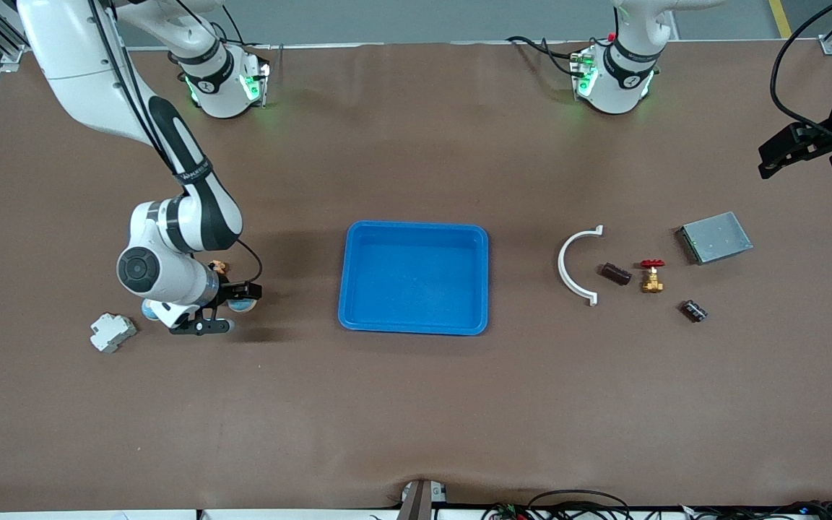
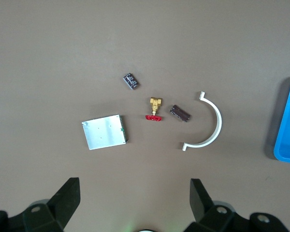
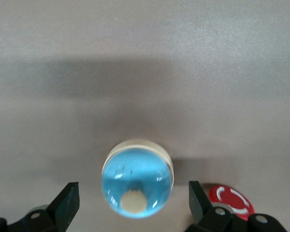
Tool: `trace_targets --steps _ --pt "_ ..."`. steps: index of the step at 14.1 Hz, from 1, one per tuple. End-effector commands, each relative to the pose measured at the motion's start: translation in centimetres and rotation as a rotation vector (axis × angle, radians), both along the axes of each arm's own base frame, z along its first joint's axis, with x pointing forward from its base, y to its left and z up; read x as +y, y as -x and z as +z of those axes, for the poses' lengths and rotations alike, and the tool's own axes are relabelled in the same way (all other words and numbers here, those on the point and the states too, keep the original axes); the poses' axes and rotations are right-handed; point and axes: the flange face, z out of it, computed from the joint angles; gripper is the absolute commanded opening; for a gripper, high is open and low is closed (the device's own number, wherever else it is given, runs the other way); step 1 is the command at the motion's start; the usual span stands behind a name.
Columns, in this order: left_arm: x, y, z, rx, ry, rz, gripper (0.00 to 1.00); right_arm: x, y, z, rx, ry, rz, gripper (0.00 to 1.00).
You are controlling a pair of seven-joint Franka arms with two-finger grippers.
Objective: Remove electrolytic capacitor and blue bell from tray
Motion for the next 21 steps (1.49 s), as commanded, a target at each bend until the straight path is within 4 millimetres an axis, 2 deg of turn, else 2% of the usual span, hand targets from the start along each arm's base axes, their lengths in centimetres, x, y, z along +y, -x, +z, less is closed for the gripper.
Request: trace_targets --steps 1,5,7,10,13,14,17,19,21 --pt "0.0 0.8 0.6 -0.015 0.017 -0.011 1.0 0.1 0.0 5.8 0.04 -0.003 0.007 1.0" --pt "0.3 0.4 0.5 -0.02 0.018 0.002 1.0 -0.4 1.1 14.2 0.094 -0.003 0.013 1.0" --pt "0.2 0.7 0.5 -0.015 0.018 0.006 1.0 -2.4 2.2 18.8 0.101 -0.006 -0.011 1.0" --pt "0.2 0.9 0.7 -0.015 0.017 0.006 1.0 -3.8 4.0 26.2 0.116 -0.003 -0.015 1.0" --pt "0.1 0.9 0.8 -0.015 0.017 0.005 1.0 -7.5 4.1 33.0 0.139 0.013 -0.047 1.0" --pt "0.1 0.9 0.8 -0.014 0.017 0.003 1.0 -8.8 3.9 34.7 0.126 0.027 -0.06 1.0" --pt "0.2 0.8 0.7 -0.014 0.018 -0.004 1.0 -12.8 3.4 37.3 0.067 0.024 -0.062 1.0" --pt "0.2 0.8 0.7 -0.012 0.018 -0.006 1.0 -14.2 3.2 38.6 0.042 0.03 -0.091 1.0" --pt "0.0 0.8 0.7 -0.012 0.017 -0.004 1.0 -15.6 3.1 38.6 0.039 0.028 -0.117 1.0"
